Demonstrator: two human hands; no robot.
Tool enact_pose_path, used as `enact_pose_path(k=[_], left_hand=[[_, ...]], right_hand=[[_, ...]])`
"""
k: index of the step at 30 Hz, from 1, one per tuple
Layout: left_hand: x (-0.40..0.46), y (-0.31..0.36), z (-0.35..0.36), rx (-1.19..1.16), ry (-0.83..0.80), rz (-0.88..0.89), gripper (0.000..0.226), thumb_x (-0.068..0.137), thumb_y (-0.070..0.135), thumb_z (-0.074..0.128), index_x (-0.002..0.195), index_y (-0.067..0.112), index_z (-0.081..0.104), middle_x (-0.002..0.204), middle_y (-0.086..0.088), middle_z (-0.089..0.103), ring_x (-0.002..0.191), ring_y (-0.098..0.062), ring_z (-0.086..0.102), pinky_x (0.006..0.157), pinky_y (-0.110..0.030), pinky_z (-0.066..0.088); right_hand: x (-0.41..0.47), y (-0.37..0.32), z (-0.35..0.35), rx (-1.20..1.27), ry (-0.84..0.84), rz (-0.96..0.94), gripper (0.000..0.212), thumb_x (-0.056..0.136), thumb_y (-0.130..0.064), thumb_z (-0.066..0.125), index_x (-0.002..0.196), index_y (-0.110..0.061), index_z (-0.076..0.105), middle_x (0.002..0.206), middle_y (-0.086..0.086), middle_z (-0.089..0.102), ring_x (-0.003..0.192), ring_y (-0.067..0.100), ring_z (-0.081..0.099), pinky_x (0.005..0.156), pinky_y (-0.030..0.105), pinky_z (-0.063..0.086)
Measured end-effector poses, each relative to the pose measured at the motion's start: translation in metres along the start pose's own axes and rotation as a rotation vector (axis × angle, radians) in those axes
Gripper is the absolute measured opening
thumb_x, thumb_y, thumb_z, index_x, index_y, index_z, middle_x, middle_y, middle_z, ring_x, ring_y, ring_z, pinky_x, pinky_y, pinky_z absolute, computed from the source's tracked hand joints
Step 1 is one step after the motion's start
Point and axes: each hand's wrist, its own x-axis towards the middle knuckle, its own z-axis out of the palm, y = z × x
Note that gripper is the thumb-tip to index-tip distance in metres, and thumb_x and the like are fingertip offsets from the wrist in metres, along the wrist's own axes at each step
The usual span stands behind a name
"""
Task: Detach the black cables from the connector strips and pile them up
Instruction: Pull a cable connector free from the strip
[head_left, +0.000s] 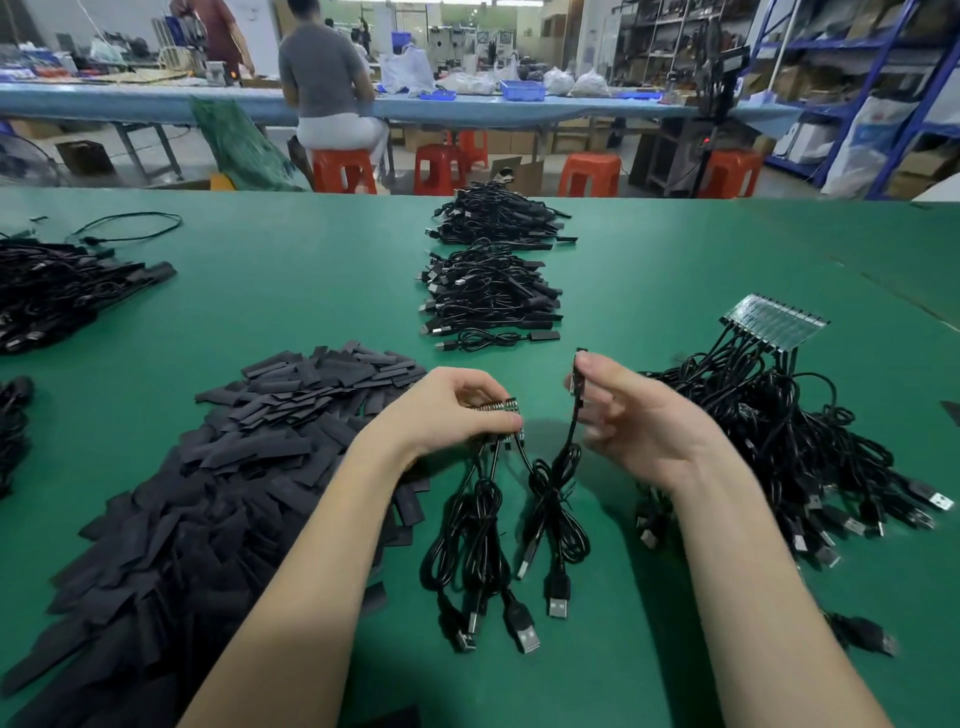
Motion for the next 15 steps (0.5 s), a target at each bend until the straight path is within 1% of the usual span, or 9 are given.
enact_pose_path(k=[2, 3, 4, 5, 7, 8, 11, 13, 15], left_hand=[[0.001, 0.003, 0.007, 0.236, 0.137, 0.049, 0.027, 0.080, 0.040, 0.082, 0.102, 0.034, 0.068, 0.102, 0.017, 0.069, 0.092, 0.000, 0.063, 0.085, -0.025, 0.049], [0.001, 0.008, 0.014, 0.258, 0.225, 0.088, 0.028, 0.082, 0.041, 0.079, 0.105, 0.033, 0.065, 0.104, 0.018, 0.067, 0.093, 0.001, 0.062, 0.082, -0.022, 0.049], [0.002, 0.014, 0.021, 0.183, 0.287, 0.121, 0.025, 0.085, 0.040, 0.076, 0.106, 0.030, 0.065, 0.104, 0.018, 0.067, 0.090, 0.001, 0.064, 0.079, -0.019, 0.049], [0.004, 0.020, 0.028, 0.009, 0.290, 0.130, 0.021, 0.089, 0.037, 0.073, 0.105, 0.026, 0.067, 0.103, 0.015, 0.069, 0.087, -0.001, 0.068, 0.076, -0.018, 0.050], [0.006, 0.032, 0.044, -0.403, 0.137, 0.073, 0.020, 0.095, 0.030, 0.068, 0.109, 0.017, 0.067, 0.103, 0.006, 0.073, 0.083, -0.008, 0.073, 0.069, -0.016, 0.052], [0.006, 0.034, 0.052, -0.526, 0.068, 0.053, 0.019, 0.096, 0.026, 0.067, 0.111, 0.014, 0.065, 0.101, 0.004, 0.074, 0.081, -0.011, 0.074, 0.066, -0.016, 0.051], [0.005, 0.029, 0.064, -0.638, 0.031, 0.022, 0.012, 0.095, 0.017, 0.068, 0.106, 0.017, 0.063, 0.089, 0.003, 0.076, 0.077, -0.014, 0.073, 0.074, -0.022, 0.050], [0.006, 0.025, 0.068, -0.710, 0.074, -0.025, 0.011, 0.093, 0.014, 0.069, 0.102, 0.019, 0.064, 0.086, 0.003, 0.076, 0.077, -0.016, 0.073, 0.083, -0.029, 0.050], [0.007, 0.024, 0.069, -0.755, 0.122, -0.060, 0.012, 0.092, 0.012, 0.070, 0.098, 0.020, 0.064, 0.083, 0.004, 0.075, 0.073, -0.014, 0.072, 0.080, -0.027, 0.049]], right_hand=[[0.000, -0.009, 0.001, -0.112, 0.090, -0.066, 0.023, 0.057, -0.039, 0.091, 0.072, -0.028, 0.078, 0.069, -0.014, 0.065, 0.055, 0.003, 0.053, 0.052, 0.017, 0.035], [0.001, -0.012, 0.003, -0.132, 0.138, -0.093, 0.024, 0.056, -0.040, 0.093, 0.072, -0.029, 0.079, 0.074, -0.015, 0.067, 0.057, 0.003, 0.053, 0.051, 0.016, 0.035], [0.002, -0.013, 0.005, -0.132, 0.186, -0.111, 0.023, 0.057, -0.041, 0.093, 0.072, -0.030, 0.080, 0.077, -0.014, 0.068, 0.057, 0.003, 0.051, 0.050, 0.016, 0.034], [0.004, -0.012, 0.006, -0.122, 0.237, -0.122, 0.020, 0.060, -0.041, 0.091, 0.072, -0.030, 0.080, 0.078, -0.014, 0.068, 0.058, 0.004, 0.050, 0.049, 0.016, 0.034], [0.007, -0.005, 0.010, -0.095, 0.354, -0.134, 0.013, 0.070, -0.037, 0.088, 0.073, -0.028, 0.081, 0.073, -0.015, 0.067, 0.062, 0.006, 0.047, 0.047, 0.017, 0.034], [0.009, -0.002, 0.011, -0.071, 0.400, -0.136, 0.013, 0.073, -0.035, 0.087, 0.077, -0.025, 0.080, 0.070, -0.015, 0.066, 0.064, 0.008, 0.046, 0.047, 0.017, 0.034], [0.010, 0.002, 0.015, -0.064, 0.437, -0.125, 0.018, 0.077, -0.034, 0.085, 0.087, -0.022, 0.076, 0.073, -0.011, 0.067, 0.067, 0.009, 0.047, 0.051, 0.020, 0.036], [0.006, -0.003, 0.017, -0.236, 0.495, -0.183, 0.018, 0.080, -0.041, 0.082, 0.090, -0.028, 0.075, 0.091, -0.010, 0.070, 0.077, 0.010, 0.054, 0.062, 0.025, 0.041], [0.001, -0.014, 0.019, -0.428, 0.566, -0.350, 0.015, 0.082, -0.045, 0.080, 0.089, -0.033, 0.073, 0.096, -0.010, 0.071, 0.082, 0.008, 0.061, 0.068, 0.026, 0.044]])
